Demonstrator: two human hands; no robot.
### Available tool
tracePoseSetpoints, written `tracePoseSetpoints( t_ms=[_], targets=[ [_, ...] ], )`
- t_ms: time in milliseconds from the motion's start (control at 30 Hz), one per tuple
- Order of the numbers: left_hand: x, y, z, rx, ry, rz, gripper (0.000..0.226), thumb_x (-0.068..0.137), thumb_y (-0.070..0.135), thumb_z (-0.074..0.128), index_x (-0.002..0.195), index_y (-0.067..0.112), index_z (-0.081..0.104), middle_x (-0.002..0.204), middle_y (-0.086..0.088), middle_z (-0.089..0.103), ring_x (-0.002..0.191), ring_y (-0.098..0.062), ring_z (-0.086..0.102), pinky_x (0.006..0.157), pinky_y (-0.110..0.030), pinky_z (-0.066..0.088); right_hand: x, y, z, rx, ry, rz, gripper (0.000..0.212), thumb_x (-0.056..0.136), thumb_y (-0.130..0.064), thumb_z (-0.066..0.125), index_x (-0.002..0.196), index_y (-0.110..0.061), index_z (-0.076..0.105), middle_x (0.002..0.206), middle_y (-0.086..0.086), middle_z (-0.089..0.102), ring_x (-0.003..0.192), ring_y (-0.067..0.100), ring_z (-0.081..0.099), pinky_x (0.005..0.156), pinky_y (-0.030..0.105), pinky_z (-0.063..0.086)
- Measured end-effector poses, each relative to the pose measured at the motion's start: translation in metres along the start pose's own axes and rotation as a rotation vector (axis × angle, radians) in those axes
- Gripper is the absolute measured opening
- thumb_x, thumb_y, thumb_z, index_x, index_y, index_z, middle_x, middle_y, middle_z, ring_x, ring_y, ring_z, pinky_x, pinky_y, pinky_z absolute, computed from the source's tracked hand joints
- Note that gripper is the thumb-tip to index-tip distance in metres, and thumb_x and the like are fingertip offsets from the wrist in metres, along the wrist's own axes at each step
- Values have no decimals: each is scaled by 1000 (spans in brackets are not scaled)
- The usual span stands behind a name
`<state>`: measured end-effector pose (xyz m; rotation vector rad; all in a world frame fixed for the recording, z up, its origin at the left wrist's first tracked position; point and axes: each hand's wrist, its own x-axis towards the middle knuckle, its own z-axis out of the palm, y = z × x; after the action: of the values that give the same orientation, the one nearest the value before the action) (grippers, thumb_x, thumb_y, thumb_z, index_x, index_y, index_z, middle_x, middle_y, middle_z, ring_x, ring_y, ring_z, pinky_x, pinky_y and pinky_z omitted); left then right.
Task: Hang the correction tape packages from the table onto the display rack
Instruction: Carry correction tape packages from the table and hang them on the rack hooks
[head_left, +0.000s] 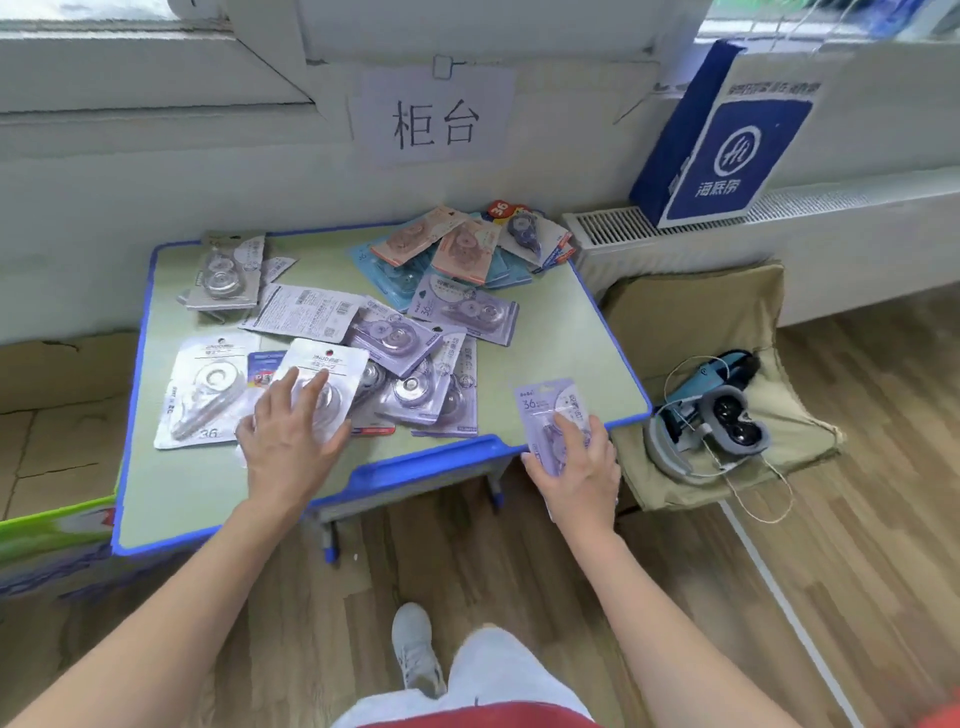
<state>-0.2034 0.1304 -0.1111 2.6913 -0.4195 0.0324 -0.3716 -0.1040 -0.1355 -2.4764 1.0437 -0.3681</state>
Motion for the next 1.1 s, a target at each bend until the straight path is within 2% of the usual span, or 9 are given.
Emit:
tracePoseSetpoints(
  t_ms=[200,333,533,767,967,1100],
  targets=[
    [-46,57,12,-13,-51,201,64,79,28,74,138,18,49,147,-13,38,133,-36,35,102,-54,26,-59,52,-40,-14,69,148,60,81,-42,70,135,-22,51,149,15,31,128,33,37,95,43,35],
    [-95,101,20,-50,-75,341,65,80,28,73,138,17,48,149,-14,35,134,-39,34,101,-55,28,-115,96,-75,-5,162,231,60,80,-41,71,133,-21,53,147,13,34,125,33,40,91,41,37],
    [-220,162,36,-31,-174,557,65,81,30,71,139,15,47,149,-15,35,133,-36,35,96,-54,32,-229,167,-139,-33,256,357,58,81,-41,70,132,-21,53,147,11,35,125,32,39,96,40,34],
    [-362,245,52,-101,-306,857,65,85,36,65,143,19,41,152,-10,30,137,-32,29,100,-51,30,-357,237,-203,-50,423,559,55,80,-40,71,130,-22,55,144,9,38,120,32,43,96,39,33],
    [-464,331,69,-180,-409,1125,60,85,40,58,139,17,47,151,-12,33,136,-31,33,97,-47,30,-438,306,-255,-50,587,746,54,79,-37,73,128,-19,57,143,10,40,118,33,45,96,39,33],
    [-522,396,88,-213,-471,1261,59,78,27,76,131,10,56,145,-18,41,128,-38,45,91,-51,36,-475,360,-289,-74,666,847,52,81,-38,70,128,-21,56,145,7,37,121,29,41,96,40,37]
  ],
)
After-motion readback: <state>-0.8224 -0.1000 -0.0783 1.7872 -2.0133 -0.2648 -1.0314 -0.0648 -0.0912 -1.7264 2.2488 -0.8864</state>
